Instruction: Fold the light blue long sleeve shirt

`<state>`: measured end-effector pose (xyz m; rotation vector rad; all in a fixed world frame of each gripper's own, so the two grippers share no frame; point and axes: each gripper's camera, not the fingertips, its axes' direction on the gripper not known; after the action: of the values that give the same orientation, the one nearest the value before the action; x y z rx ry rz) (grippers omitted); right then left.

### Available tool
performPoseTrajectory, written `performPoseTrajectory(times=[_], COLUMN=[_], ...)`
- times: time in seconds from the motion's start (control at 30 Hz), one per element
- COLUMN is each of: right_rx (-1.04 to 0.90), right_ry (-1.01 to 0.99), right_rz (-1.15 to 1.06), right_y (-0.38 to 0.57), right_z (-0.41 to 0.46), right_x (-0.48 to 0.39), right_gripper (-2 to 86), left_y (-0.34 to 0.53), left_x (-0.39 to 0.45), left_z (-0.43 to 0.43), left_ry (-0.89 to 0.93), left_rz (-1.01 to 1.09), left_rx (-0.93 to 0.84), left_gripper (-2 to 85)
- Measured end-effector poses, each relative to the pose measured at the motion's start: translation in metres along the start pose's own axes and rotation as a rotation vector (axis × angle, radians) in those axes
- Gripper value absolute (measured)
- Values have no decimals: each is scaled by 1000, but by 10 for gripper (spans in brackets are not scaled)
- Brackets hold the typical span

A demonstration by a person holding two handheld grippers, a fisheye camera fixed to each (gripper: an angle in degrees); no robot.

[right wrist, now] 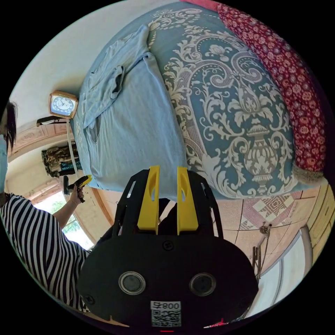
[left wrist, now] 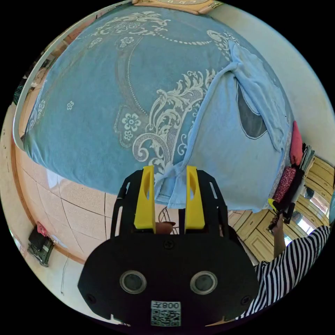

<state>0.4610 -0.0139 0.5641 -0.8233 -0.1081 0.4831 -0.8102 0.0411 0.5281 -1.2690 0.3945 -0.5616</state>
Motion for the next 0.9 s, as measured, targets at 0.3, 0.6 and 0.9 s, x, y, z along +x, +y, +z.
performPoseTrajectory(times=[0.3,0.6,0.9], right_rx=[9,63,61], right_ry=[-56,-117,-360], right_rz=[135,208,99], right_y=[46,55,48], right_z=[-23,-45,-98], right_x=[74,114,114], right_gripper=[88,76,18], left_y=[-9,-24,-22], left_x=[9,33,44], left_z=[7,-3,-35], left_ry=[-11,-80,80], left_rz=[-4,4,-8], left_rx=[-123,-141,-121], left_gripper=[119,71,18])
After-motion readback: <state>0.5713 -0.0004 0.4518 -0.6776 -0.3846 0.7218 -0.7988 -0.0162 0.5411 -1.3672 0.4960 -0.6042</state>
